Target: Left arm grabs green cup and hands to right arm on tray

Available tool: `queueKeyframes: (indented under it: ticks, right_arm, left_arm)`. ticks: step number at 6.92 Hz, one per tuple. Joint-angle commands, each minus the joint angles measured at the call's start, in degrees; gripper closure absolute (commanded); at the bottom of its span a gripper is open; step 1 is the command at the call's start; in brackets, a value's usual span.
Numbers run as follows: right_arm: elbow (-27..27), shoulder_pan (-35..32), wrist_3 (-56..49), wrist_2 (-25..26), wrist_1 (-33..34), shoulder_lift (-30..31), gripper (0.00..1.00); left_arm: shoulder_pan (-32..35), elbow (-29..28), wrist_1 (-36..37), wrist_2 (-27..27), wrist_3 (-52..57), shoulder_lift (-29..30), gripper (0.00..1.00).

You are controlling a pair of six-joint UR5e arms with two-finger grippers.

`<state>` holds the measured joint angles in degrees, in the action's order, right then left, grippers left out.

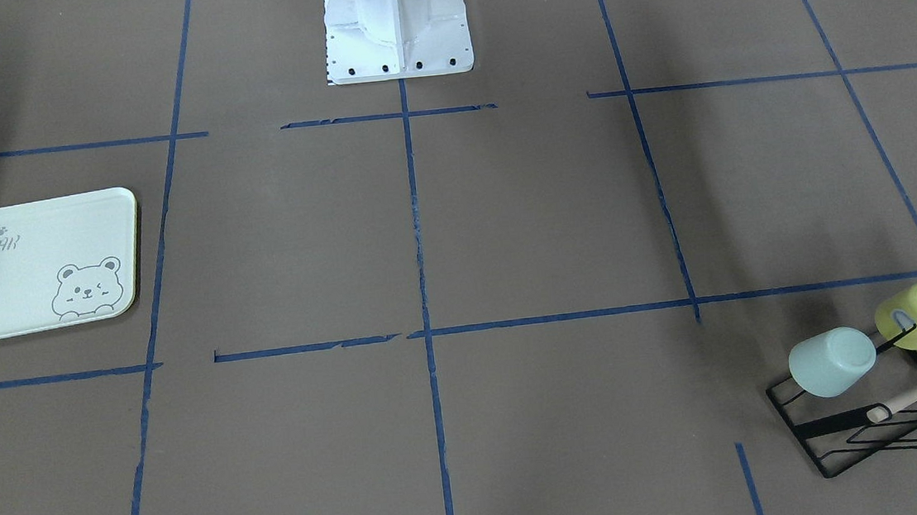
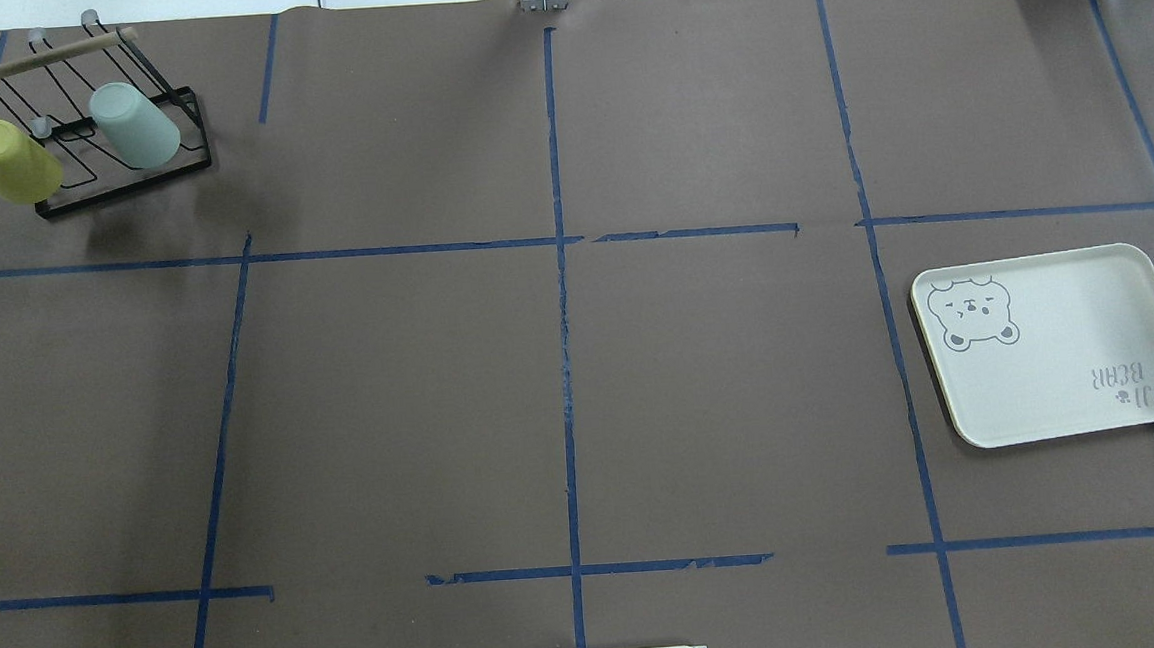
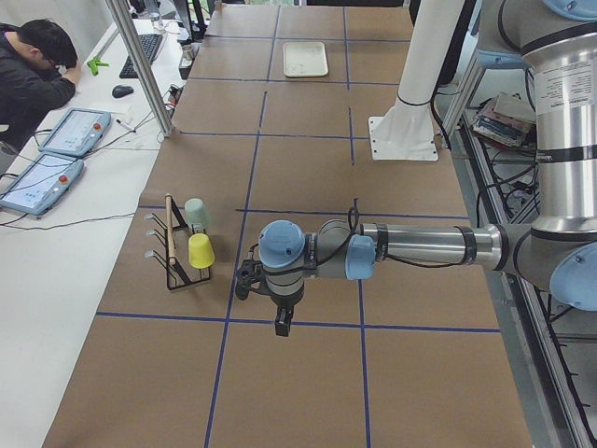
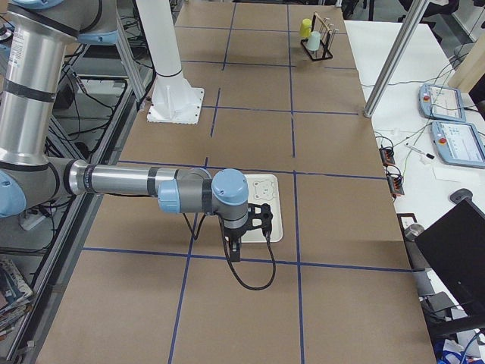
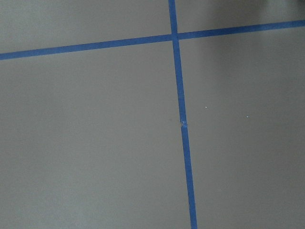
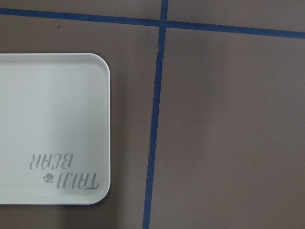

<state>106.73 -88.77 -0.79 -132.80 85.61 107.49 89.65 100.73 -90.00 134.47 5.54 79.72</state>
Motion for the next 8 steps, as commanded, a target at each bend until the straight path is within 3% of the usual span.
queueKeyframes:
  ticks: [1, 6, 8]
  right_arm:
    - [0.0, 0.0, 0.0, 0.0, 0.0, 0.0, 0.0]
    - [-0.1, 0.0, 0.0, 0.0, 0.0, 0.0, 0.0]
    - [-0.2, 0.0, 0.0, 0.0, 0.0, -0.2, 0.0]
  left_arm:
    - [0.0, -0.1, -0.1, -0.1, 0.1, -0.1, 0.0]
    - [-0.3, 0.1, -0.5, 0.3, -0.6, 1.2, 0.0]
    - [-0.4, -3.0, -5.4, 0.4, -0.7, 9.3, 0.0]
